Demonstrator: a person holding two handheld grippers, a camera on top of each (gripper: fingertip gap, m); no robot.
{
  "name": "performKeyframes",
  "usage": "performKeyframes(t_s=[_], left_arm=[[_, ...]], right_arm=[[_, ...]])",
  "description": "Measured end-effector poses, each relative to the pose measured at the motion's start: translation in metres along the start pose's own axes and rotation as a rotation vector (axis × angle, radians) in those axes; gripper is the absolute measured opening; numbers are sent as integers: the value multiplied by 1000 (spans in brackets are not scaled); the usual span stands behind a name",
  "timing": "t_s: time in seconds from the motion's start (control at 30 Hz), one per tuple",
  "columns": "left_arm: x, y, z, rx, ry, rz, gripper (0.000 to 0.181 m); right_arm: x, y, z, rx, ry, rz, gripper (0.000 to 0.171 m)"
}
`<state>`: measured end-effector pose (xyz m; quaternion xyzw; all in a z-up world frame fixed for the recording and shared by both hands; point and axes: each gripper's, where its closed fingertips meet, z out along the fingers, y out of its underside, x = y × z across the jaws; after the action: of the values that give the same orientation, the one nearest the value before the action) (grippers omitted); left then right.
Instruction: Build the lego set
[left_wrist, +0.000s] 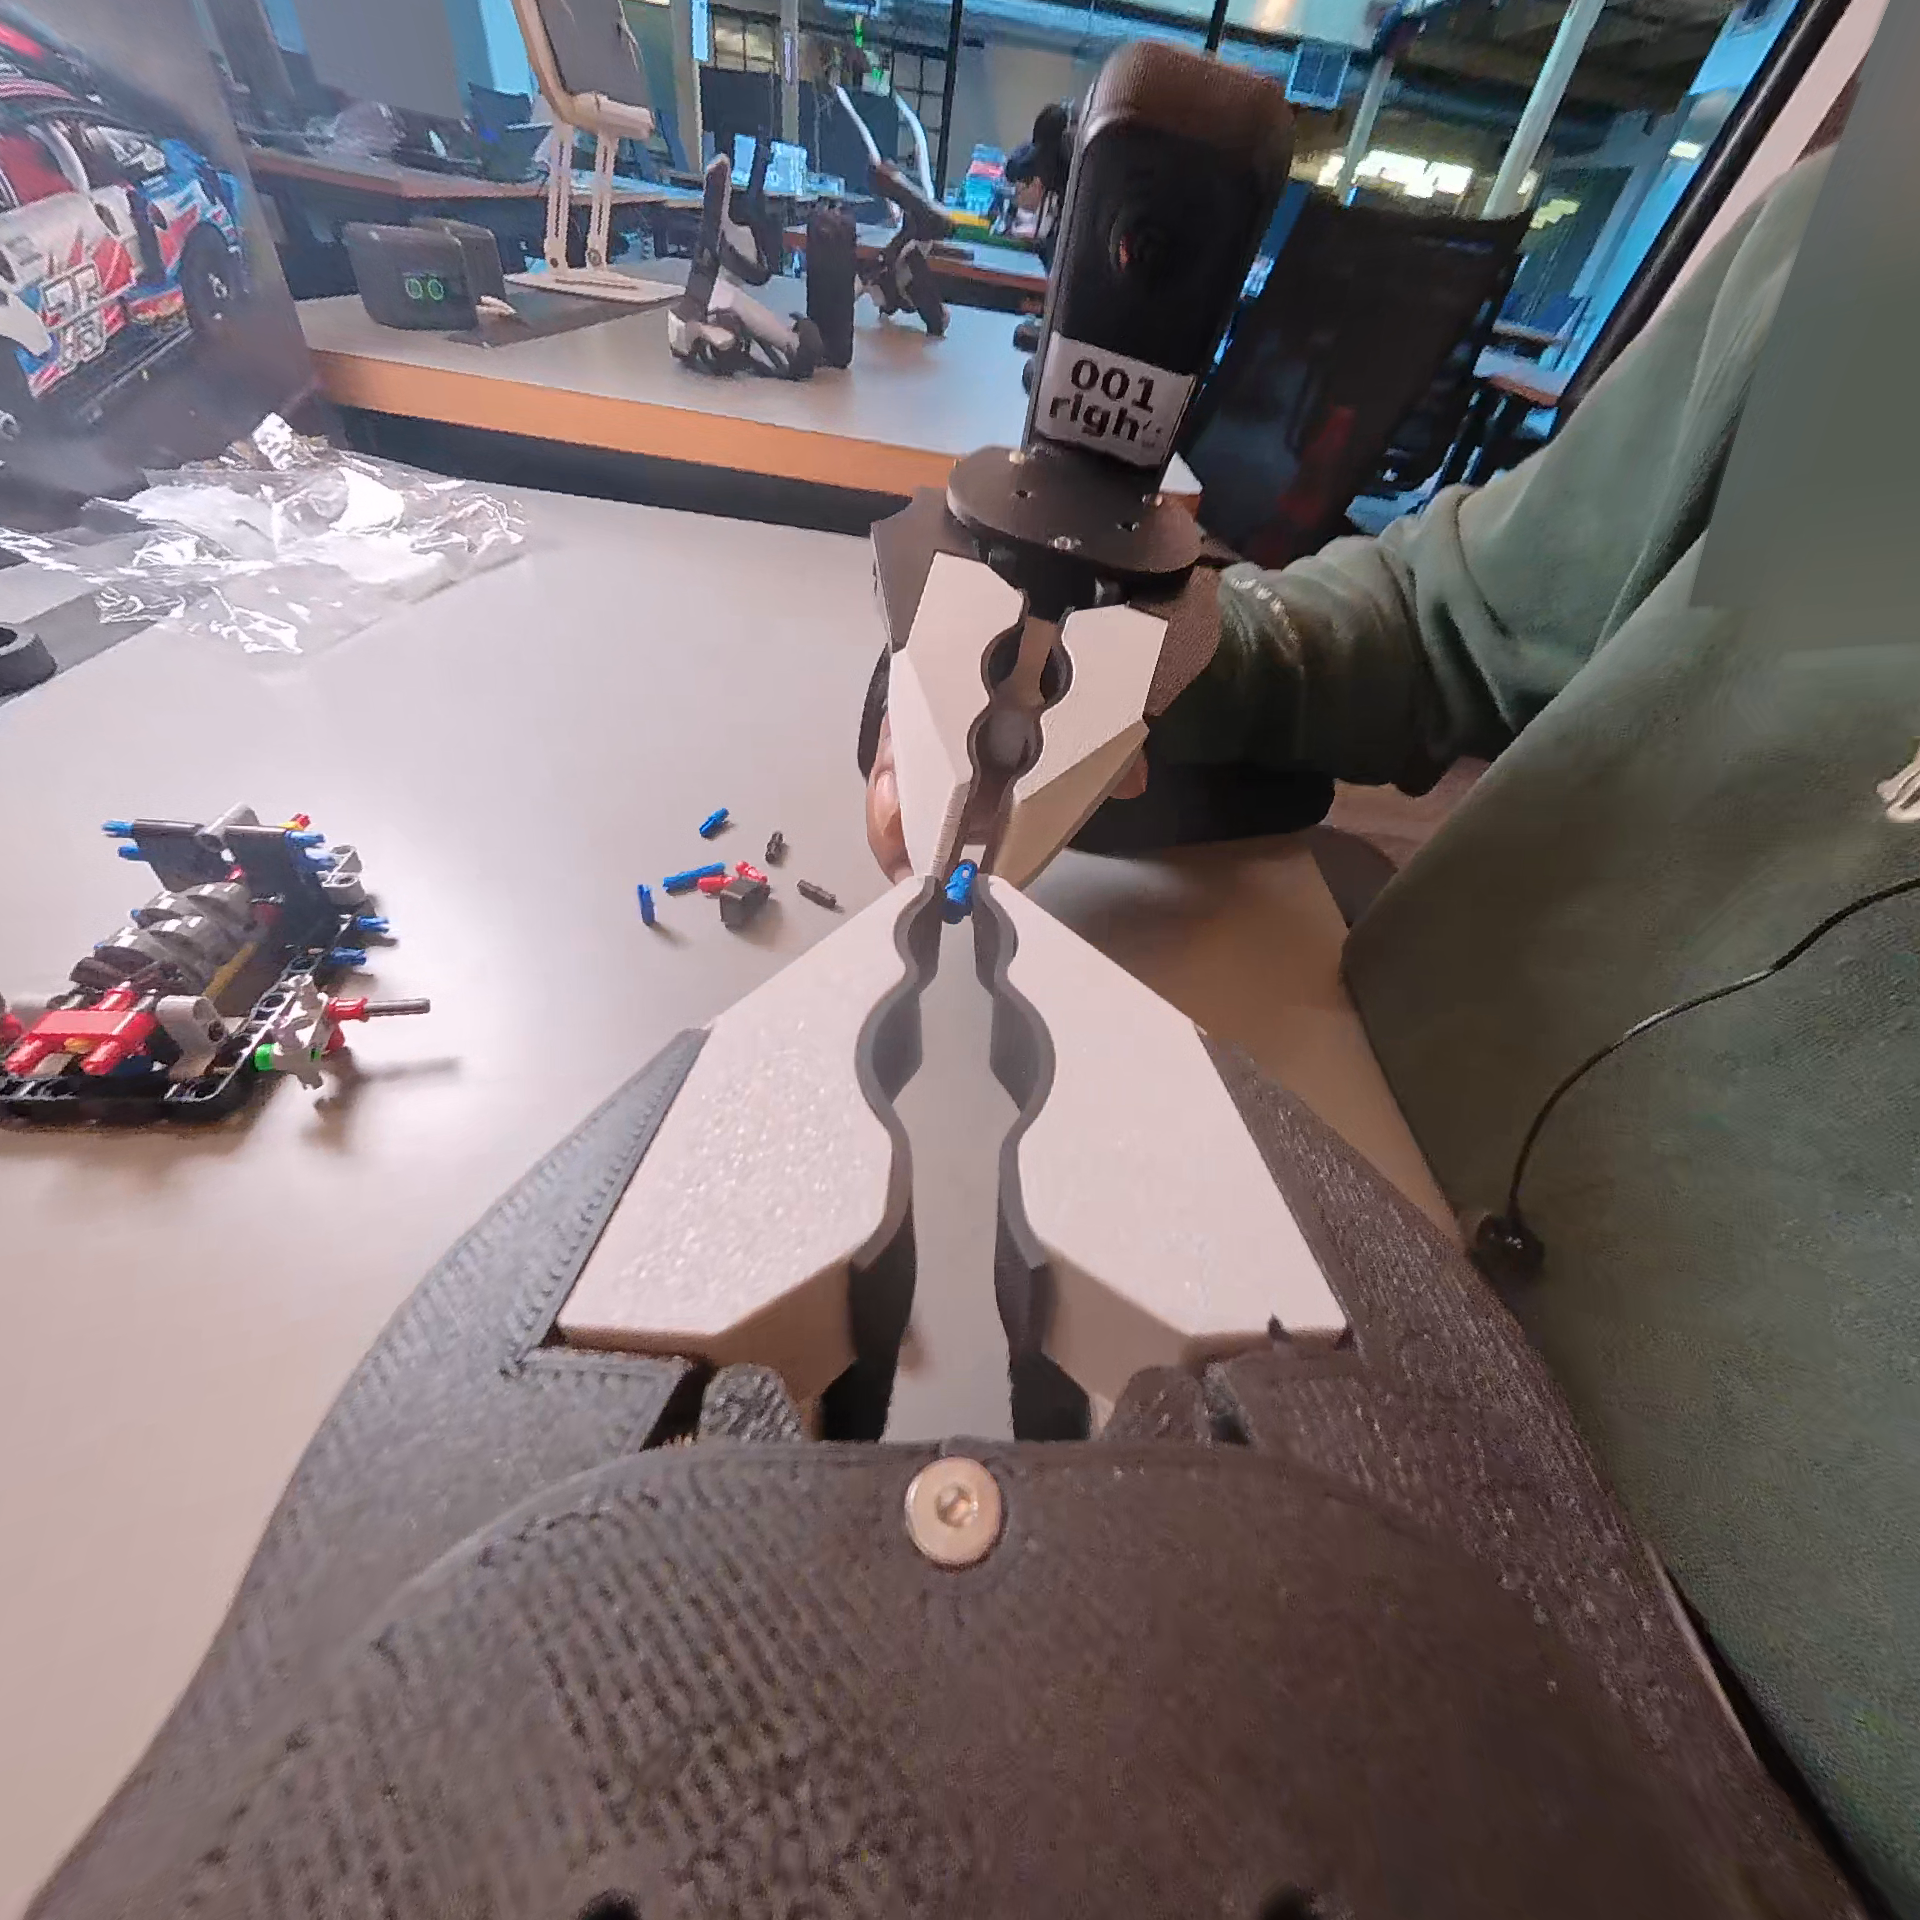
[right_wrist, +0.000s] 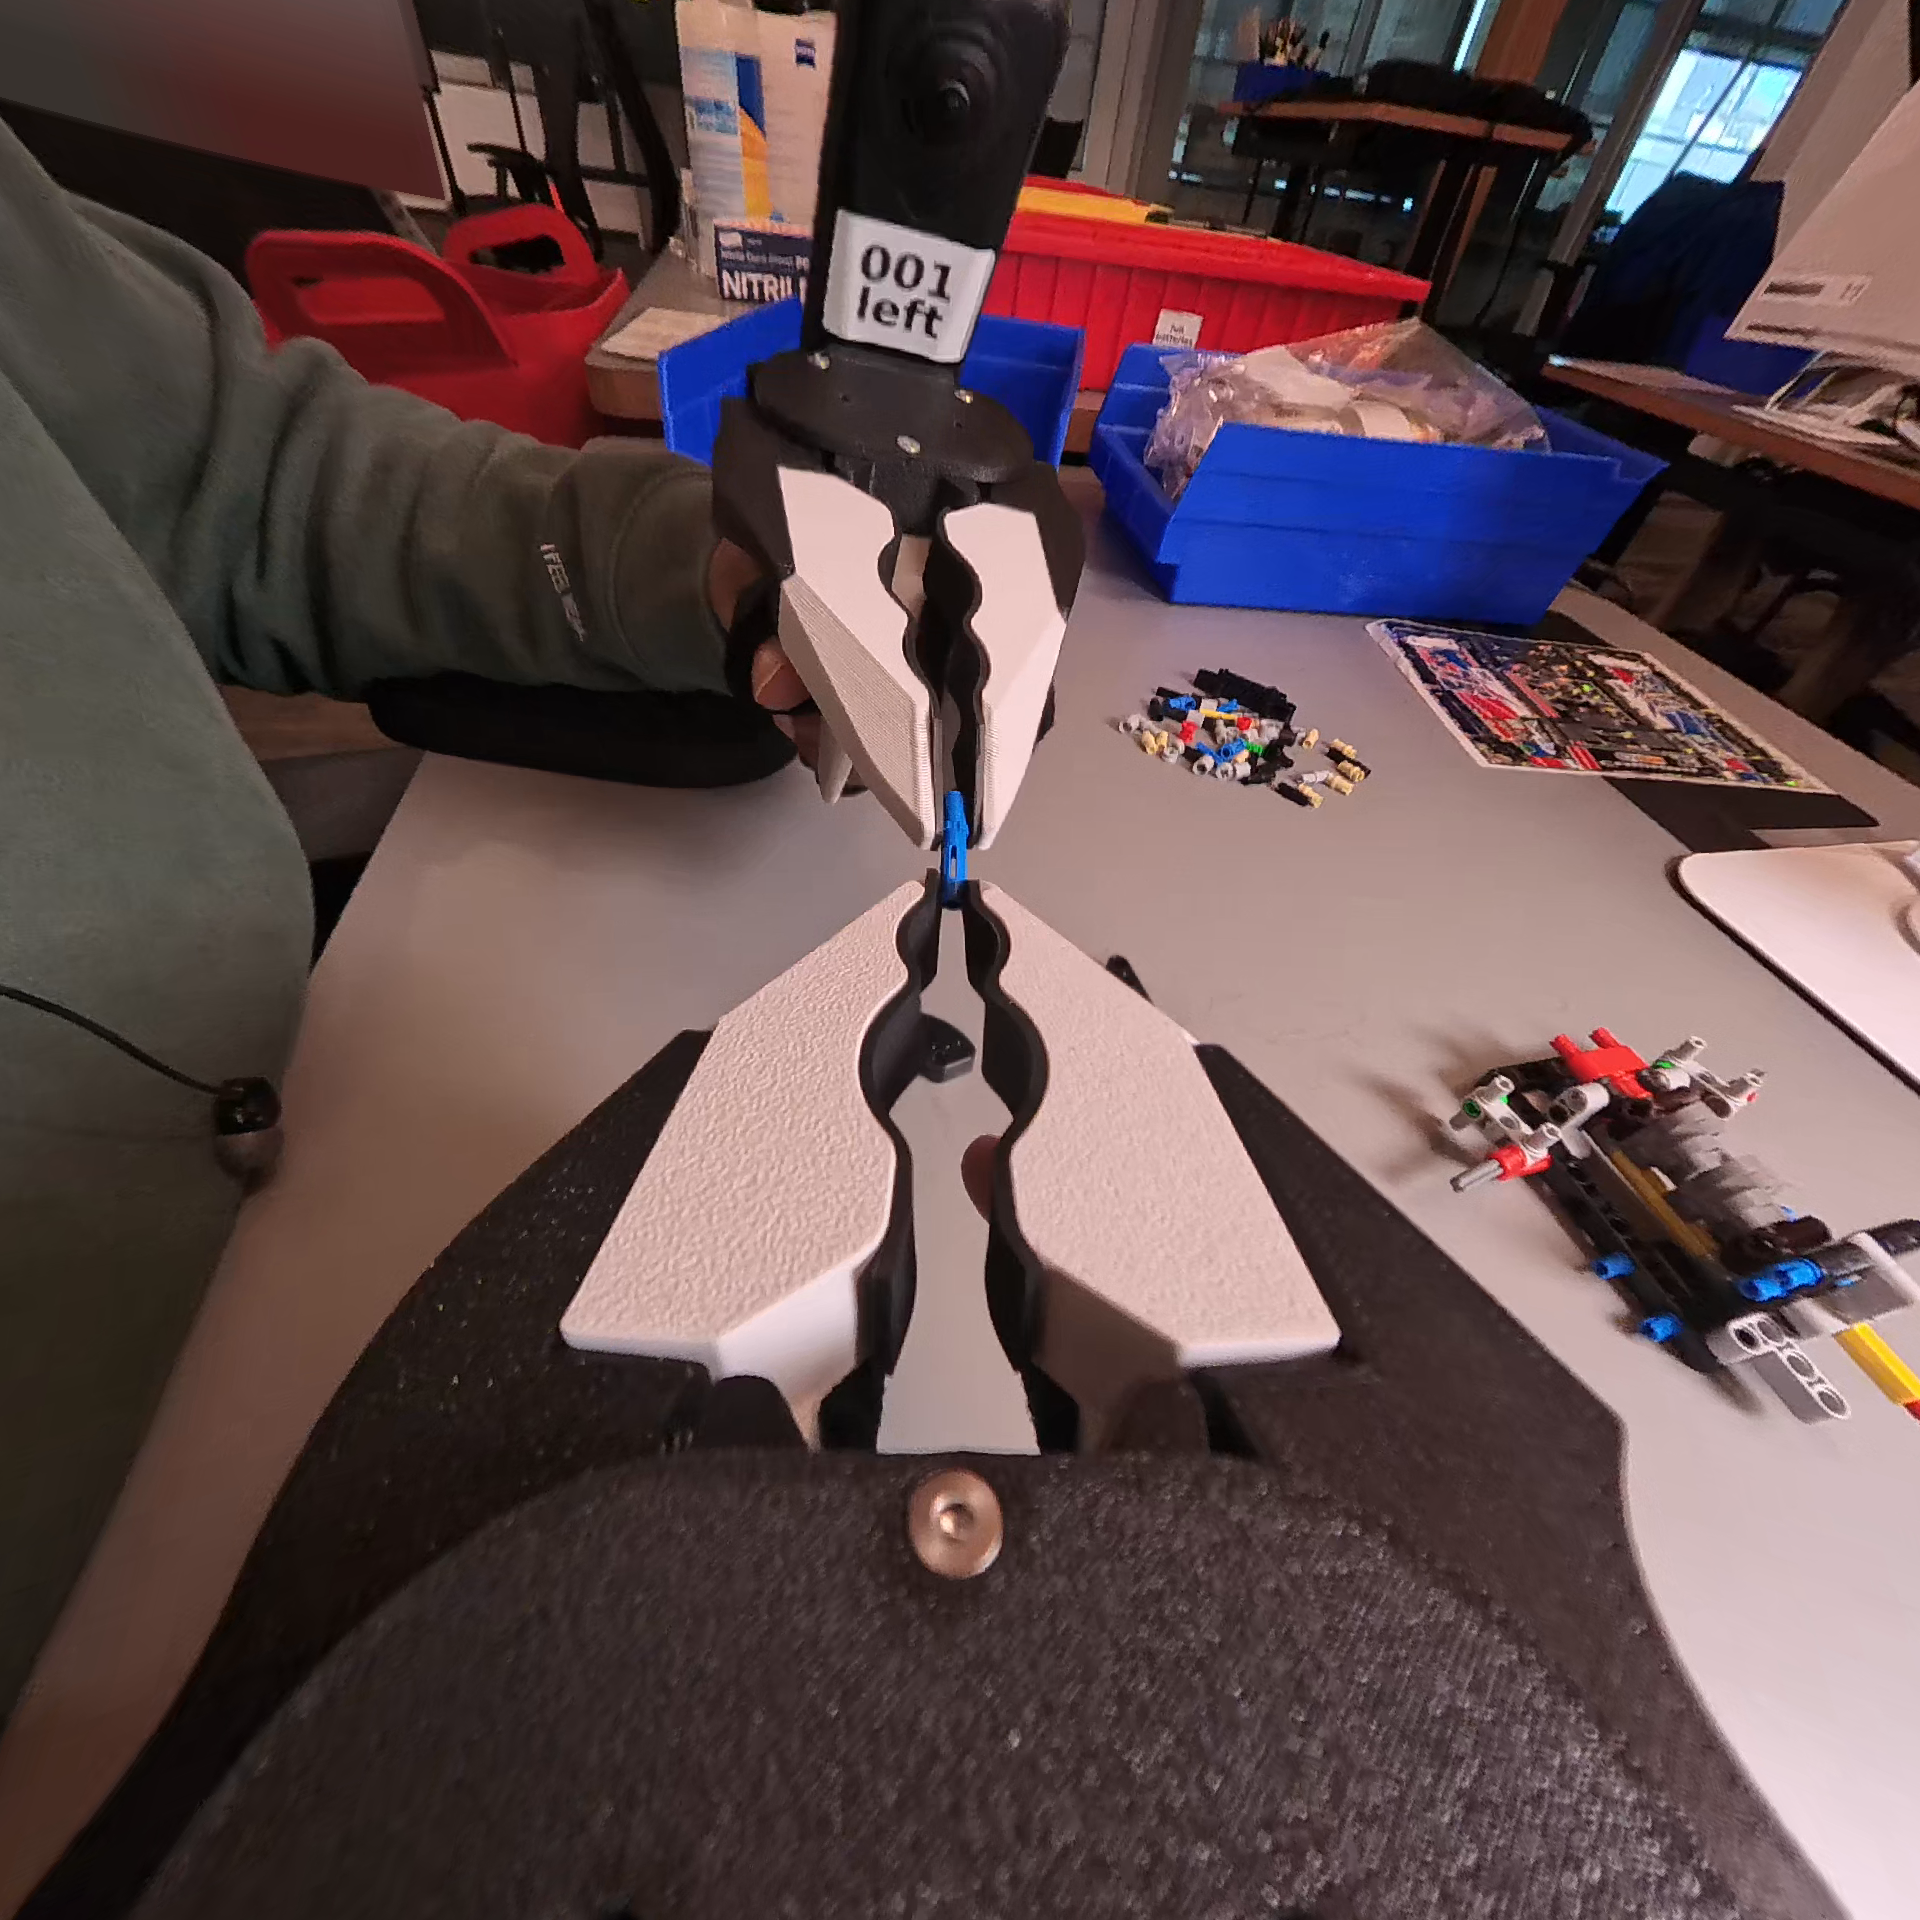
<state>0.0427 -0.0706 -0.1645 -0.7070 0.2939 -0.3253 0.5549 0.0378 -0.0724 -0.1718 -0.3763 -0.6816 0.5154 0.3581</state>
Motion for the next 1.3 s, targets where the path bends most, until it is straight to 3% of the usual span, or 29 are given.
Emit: performKeyframes(t_s=[0.17,0.27,0.83,0.93,1.1,1.3], left_arm=[[5,-19,-4,128,70,-114,3],[7,-26,-6,179,115,-180,3],[11,-27,-3,188,159,-237,4],[-9,-8,-12,45,18,-122,28],[-22,78,-28,-433,-86,-24,32],[-25,109,-18,-611,-148,74,26]], right_arm=[[0,-24,-6,136,30,-35,3],[-2,-35,-11,193,45,-69,13],[-3,-32,-8,155,66,-131,2],[15,-28,-15,141,110,-72,2],[39,-2,-21,24,168,-12,2],[18,54,-2,-274,57,24,2]])
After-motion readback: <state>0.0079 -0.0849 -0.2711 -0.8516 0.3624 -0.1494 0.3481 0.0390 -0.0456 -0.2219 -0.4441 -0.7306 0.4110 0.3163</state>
